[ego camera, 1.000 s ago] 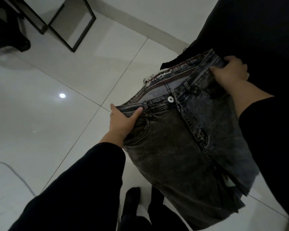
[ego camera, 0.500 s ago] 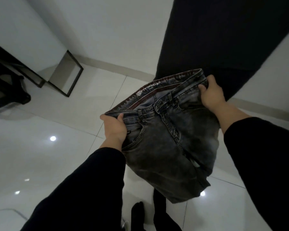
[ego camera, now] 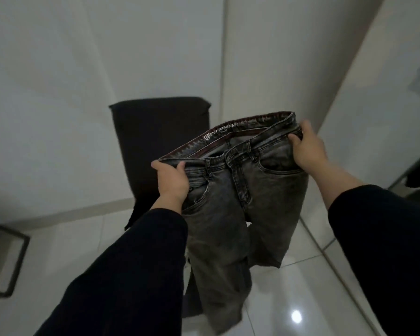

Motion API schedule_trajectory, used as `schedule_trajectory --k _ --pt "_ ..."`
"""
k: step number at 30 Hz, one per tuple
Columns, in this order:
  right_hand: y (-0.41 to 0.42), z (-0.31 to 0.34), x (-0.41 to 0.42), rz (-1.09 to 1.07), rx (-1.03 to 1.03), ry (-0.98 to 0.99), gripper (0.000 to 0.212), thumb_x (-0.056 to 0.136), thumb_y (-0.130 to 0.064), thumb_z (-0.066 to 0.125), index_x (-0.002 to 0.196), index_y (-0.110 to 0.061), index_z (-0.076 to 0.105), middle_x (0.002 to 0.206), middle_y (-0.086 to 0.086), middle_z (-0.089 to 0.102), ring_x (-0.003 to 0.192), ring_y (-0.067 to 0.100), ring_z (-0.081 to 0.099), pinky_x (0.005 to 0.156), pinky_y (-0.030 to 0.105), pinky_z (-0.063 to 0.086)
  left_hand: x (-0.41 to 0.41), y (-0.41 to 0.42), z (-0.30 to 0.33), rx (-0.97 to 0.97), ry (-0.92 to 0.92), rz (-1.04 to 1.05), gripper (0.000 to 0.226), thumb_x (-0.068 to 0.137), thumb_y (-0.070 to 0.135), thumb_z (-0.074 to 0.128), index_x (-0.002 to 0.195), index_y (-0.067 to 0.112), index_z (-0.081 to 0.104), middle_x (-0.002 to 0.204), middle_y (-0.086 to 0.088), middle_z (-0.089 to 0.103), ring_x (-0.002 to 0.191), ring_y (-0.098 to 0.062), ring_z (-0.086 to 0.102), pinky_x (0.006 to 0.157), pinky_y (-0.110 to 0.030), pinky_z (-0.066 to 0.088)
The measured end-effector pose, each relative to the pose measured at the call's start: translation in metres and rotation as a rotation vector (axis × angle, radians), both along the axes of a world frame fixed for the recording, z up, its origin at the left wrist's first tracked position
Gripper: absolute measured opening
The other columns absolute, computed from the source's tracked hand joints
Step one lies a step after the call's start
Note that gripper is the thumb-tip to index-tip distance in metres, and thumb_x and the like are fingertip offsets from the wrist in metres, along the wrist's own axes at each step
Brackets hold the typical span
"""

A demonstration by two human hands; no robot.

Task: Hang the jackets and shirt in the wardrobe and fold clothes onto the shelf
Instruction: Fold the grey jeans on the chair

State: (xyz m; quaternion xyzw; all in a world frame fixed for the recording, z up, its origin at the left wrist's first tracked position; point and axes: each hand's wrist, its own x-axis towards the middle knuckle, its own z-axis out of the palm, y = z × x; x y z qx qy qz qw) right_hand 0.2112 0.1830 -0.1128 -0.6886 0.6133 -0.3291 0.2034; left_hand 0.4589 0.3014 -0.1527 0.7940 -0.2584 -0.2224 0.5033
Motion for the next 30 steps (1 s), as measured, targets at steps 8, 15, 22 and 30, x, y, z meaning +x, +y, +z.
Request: schedule_trajectory --k 8,15,22,30 --pt "0.011 0.098 -0.160 -0.333 -0.124 0.060 0.023 0.099 -0.033 0.043 0.119 -0.021 0.045 0.119 0.018 0.061 0.106 0.038 0.057 0.077 0.037 0.039 -0.155 -0.079 0.124 -0.225 -0.131 -0.298 0.055 0.100 0.027 0.044 0.141 0.002 0.019 0.141 -0.018 0.045 0.124 -0.036 0.049 0.097 -0.040 0.040" --pt "0.021 0.161 -0.235 -0.348 -0.232 -0.204 0.012 0.094 -0.030 0.054 0.102 -0.022 0.050 0.108 0.012 0.064 0.096 0.031 0.062 0.083 0.040 0.052 -0.273 -0.106 0.194 -0.464 -0.090 -0.455 0.035 0.102 0.025 0.038 0.129 0.006 0.028 0.116 -0.013 0.053 0.090 -0.023 0.049 0.077 -0.033 0.038" --pt "0.033 0.191 -0.232 -0.224 -0.284 -0.430 0.024 0.089 -0.023 0.062 0.075 -0.029 0.045 0.089 0.014 0.069 0.081 0.032 0.069 0.074 0.046 0.057 -0.345 -0.108 0.222 -0.573 0.047 -0.693 0.025 0.102 0.016 0.034 0.124 0.008 0.026 0.117 -0.012 0.047 0.097 -0.020 0.049 0.078 -0.026 0.036" --pt "0.045 0.200 -0.222 0.032 -0.130 -0.619 0.036 0.098 -0.002 0.038 0.126 -0.017 0.054 0.113 -0.001 0.061 0.092 0.009 0.059 0.066 0.020 0.046 -0.387 -0.116 0.237 -0.630 0.270 -0.913 0.042 0.095 0.034 0.047 0.128 0.011 0.035 0.133 -0.014 0.046 0.117 -0.026 0.052 0.103 -0.044 0.044"
